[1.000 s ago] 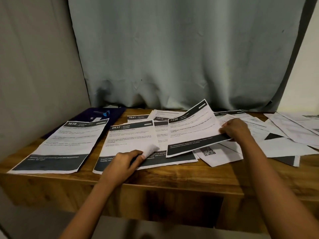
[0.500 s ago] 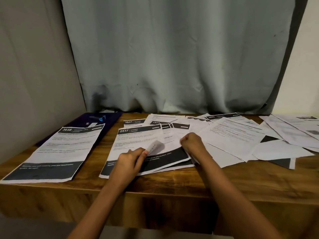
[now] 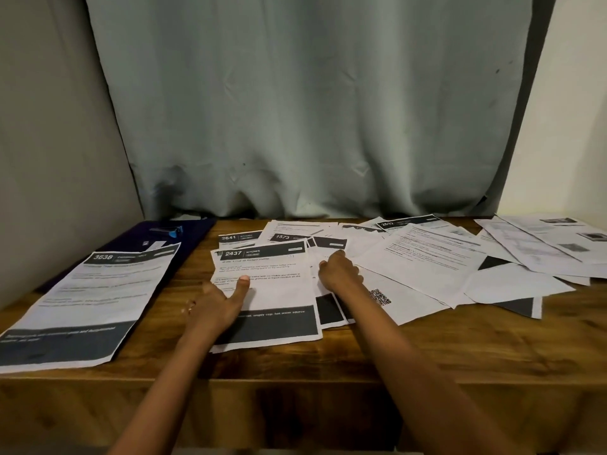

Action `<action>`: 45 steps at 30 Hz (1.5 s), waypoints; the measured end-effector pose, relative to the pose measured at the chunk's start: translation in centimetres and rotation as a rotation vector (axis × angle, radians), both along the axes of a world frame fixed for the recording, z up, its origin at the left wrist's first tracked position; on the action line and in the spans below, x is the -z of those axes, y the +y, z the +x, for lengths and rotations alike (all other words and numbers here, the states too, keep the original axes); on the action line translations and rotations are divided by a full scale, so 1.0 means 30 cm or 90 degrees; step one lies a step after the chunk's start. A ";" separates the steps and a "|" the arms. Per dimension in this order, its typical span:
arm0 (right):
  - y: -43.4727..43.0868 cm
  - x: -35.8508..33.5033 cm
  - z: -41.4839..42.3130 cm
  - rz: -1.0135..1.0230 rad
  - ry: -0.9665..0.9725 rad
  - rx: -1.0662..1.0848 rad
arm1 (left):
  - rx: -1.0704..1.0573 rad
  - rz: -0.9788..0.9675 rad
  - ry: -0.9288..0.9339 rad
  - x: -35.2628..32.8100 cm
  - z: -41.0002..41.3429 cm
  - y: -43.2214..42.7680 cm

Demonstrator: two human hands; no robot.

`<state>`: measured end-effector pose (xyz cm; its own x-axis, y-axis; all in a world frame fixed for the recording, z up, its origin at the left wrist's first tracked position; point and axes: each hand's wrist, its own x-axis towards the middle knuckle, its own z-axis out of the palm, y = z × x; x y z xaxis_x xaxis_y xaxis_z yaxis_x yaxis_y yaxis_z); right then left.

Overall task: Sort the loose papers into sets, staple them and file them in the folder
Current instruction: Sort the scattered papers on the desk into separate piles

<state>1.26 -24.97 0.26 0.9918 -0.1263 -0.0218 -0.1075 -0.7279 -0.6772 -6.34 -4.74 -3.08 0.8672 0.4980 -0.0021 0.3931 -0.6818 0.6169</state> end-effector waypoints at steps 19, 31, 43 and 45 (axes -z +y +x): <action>0.005 0.031 -0.029 0.313 -0.063 -0.079 | -0.041 -0.122 -0.093 -0.082 -0.004 0.033; 0.017 -0.160 -0.016 0.481 -0.182 -0.207 | 0.116 -0.274 -0.460 -0.352 0.017 0.124; 0.093 -0.170 -0.044 0.474 -0.235 -0.230 | 0.156 -0.258 -0.509 -0.386 0.018 0.121; 0.105 -0.161 -0.045 0.468 -0.241 -0.224 | 0.140 -0.251 -0.509 -0.366 0.017 0.121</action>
<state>-0.09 -21.82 5.10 0.9277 0.1028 0.3588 0.3647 -0.0454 -0.9300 -5.84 -1.12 7.91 0.7589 0.4124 0.5040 -0.3643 -0.3727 0.8534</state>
